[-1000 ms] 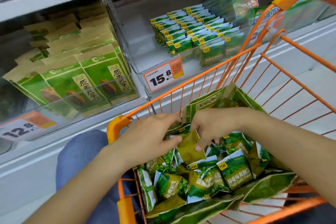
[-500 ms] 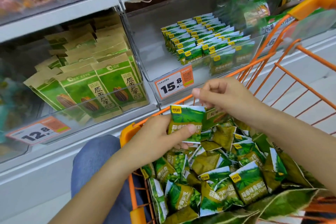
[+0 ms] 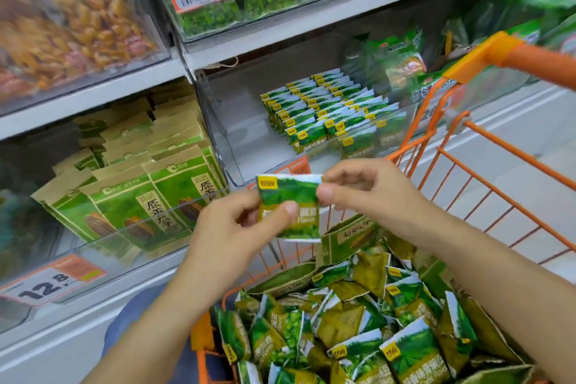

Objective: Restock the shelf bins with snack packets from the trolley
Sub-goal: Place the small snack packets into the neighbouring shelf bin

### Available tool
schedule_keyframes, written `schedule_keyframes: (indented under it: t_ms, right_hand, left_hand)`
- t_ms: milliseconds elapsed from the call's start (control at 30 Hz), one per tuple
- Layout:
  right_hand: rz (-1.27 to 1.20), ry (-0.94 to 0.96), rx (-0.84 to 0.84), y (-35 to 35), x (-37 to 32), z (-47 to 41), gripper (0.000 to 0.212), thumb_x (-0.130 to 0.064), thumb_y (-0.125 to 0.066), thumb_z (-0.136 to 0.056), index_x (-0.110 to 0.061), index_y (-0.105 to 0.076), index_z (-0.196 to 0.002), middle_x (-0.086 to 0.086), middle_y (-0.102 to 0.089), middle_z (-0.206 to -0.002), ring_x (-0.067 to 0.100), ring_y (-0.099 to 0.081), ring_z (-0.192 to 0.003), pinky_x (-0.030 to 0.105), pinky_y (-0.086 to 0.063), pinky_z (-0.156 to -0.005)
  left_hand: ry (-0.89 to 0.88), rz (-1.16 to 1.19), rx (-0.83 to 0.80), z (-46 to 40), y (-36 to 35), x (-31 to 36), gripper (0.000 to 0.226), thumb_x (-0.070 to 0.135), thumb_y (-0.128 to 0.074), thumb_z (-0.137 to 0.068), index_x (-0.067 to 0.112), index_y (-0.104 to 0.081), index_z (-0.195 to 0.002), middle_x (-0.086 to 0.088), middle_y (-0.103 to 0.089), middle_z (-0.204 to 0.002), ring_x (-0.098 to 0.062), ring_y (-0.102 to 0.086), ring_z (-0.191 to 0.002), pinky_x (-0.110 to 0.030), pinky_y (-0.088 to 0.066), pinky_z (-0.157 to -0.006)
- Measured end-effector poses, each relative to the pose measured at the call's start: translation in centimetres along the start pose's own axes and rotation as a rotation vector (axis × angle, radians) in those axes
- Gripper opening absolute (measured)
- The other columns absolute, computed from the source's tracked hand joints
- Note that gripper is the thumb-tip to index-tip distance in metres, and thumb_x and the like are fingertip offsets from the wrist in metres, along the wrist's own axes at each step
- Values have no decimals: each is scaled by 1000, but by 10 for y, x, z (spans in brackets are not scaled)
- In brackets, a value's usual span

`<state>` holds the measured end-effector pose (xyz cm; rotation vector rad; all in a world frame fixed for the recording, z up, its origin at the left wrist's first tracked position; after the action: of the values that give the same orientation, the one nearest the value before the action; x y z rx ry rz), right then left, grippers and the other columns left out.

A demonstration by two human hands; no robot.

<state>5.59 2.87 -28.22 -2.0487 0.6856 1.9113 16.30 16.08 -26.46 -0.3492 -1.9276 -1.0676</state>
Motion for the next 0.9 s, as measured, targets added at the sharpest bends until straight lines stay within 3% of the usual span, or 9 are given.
schedule_keyframes:
  t_ms: [33, 100, 200, 300, 400, 500, 600, 733, 900]
  right_hand:
    - [43, 22, 74, 13, 1, -1, 30, -46, -66, -72, -18, -74, -79, 0, -72, -77, 9, -66, -72, 25, -52, -72]
    - [301, 30, 167, 33, 7, -2, 41, -59, -58, -77, -21, -72, -80, -4, -70, -77, 8, -64, -77, 29, -51, -76]
    - [589, 39, 175, 41, 11, -3, 48, -72, -54, -77, -27, -71, -81, -11, -69, -76, 3, -63, -79, 35, -53, -76]
    - [646, 71, 153, 38, 8, -3, 38, -61, -57, -83, -26, -71, -81, -11, -68, -76, 2, -62, -77, 35, -52, -75]
    - [714, 86, 132, 34, 5, -4, 44, -65, -48, -80, -28, -70, -82, -14, -67, -77, 0, -60, -78, 32, -52, -75]
    - [741, 102, 107, 29, 8, -4, 46, -69, -42, -79, -32, -69, -83, -18, -64, -75, -1, -55, -80, 30, -49, -73]
    - [761, 134, 91, 26, 7, -5, 32, -62, -51, -86, -34, -67, -84, -20, -61, -73, 0, -48, -79, 26, -43, -69]
    - [778, 141, 64, 22, 6, -7, 26, -55, -54, -88, -32, -67, -86, -18, -62, -75, 3, -47, -82, 28, -44, -70]
    - [786, 144, 50, 21, 4, -7, 26, -53, -54, -89, -31, -68, -88, -16, -63, -78, 5, -49, -85, 31, -47, -73]
  left_hand:
    - [39, 47, 48, -13, 8, 1, 52, 63, -63, -67, 15, -47, -55, 10, -29, -54, -10, -29, -54, -33, -23, -55]
    - [70, 90, 103, -46, 15, 1, 45, 58, -69, -69, 15, -60, -63, 5, -49, -56, -13, -40, -57, -36, -33, -57]
    - [50, -83, 76, -98, -2, -1, 29, 46, -73, -76, 17, -70, -80, -4, -67, -69, -12, -51, -61, -32, -41, -63]
    - [73, -321, -42, -143, -34, -12, 36, 48, -74, -77, 12, -67, -81, -8, -66, -69, -21, -58, -63, -34, -41, -60]
    - [183, -572, -225, -169, -68, -37, 45, 42, -74, -80, 8, -65, -108, -4, -64, -71, -17, -61, -62, -25, -40, -54]
    - [227, -729, -344, -181, -92, -57, 23, 28, -68, -86, 10, -56, -79, -3, -52, -57, -16, -51, -50, -22, -37, -44]
    - [209, -819, -292, -187, -96, -64, 42, 30, -71, -84, 12, -40, -61, -4, -40, -56, -19, -40, -53, -32, -35, -48]
    - [212, -862, -276, -185, -94, -69, 57, 43, -73, -81, 14, -32, -55, -2, -31, -53, -18, -29, -49, -29, -20, -43]
    - [72, -993, -324, -193, -105, -60, 50, 50, -65, -87, 15, -38, -63, -1, -38, -60, -20, -37, -57, -27, -25, -49]
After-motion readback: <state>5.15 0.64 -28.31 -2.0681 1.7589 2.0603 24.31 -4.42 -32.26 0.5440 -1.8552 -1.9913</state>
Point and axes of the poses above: each hand's wrist, its own z-axis away from the middle knuckle, its own y-axis out of the back of the hand, x = y × z, the point moved 10 cm from there along -z, towards the middle knuckle
